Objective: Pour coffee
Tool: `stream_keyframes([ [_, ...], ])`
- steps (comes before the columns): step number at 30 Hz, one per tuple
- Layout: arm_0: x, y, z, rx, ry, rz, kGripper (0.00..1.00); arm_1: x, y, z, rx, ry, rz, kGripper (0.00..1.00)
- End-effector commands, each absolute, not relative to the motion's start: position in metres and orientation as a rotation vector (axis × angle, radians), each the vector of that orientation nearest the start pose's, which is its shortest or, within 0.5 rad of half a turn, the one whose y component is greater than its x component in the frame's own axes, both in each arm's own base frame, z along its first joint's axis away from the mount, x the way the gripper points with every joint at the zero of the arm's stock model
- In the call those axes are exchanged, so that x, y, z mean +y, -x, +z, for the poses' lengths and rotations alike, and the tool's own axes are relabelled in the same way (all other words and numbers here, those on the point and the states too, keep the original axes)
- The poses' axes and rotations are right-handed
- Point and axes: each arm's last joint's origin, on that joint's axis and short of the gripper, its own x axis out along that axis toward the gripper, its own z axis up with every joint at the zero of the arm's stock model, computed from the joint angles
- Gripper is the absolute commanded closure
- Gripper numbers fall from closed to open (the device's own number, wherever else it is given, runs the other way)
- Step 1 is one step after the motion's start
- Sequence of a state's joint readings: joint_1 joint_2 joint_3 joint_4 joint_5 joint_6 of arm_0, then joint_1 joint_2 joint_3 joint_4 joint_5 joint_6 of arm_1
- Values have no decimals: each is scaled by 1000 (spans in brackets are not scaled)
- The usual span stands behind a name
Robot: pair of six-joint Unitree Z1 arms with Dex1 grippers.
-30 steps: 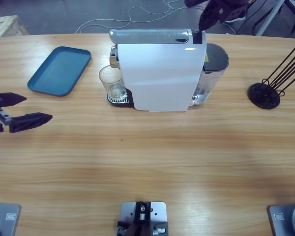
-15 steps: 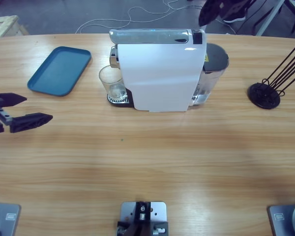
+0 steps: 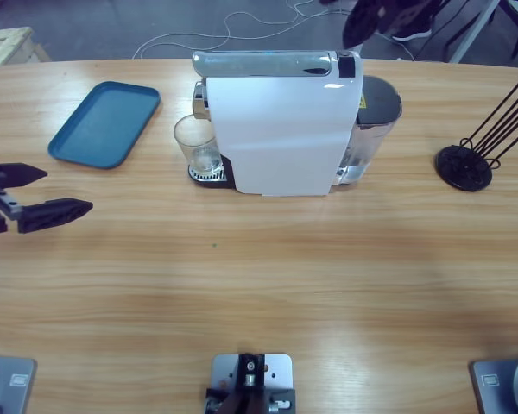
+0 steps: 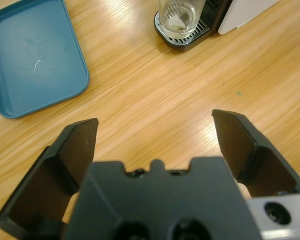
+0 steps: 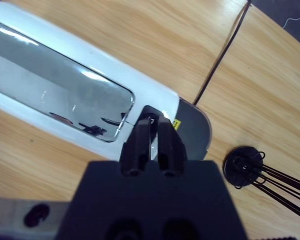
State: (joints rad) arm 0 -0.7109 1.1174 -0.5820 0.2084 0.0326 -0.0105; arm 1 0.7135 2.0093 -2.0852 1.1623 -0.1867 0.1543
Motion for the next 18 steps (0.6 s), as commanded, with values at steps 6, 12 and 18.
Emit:
stream_keyframes([
  [6,-98,-118,263,758,-276,-626,23,278,-323,354,1087,374,382,1000],
  [12,-98,-118,263,759,-276,-626,23,275,-319,348,1094,368,375,1000],
  [18,-98,-118,263,758,-275,-627,23,268,-312,342,1099,358,368,1000],
])
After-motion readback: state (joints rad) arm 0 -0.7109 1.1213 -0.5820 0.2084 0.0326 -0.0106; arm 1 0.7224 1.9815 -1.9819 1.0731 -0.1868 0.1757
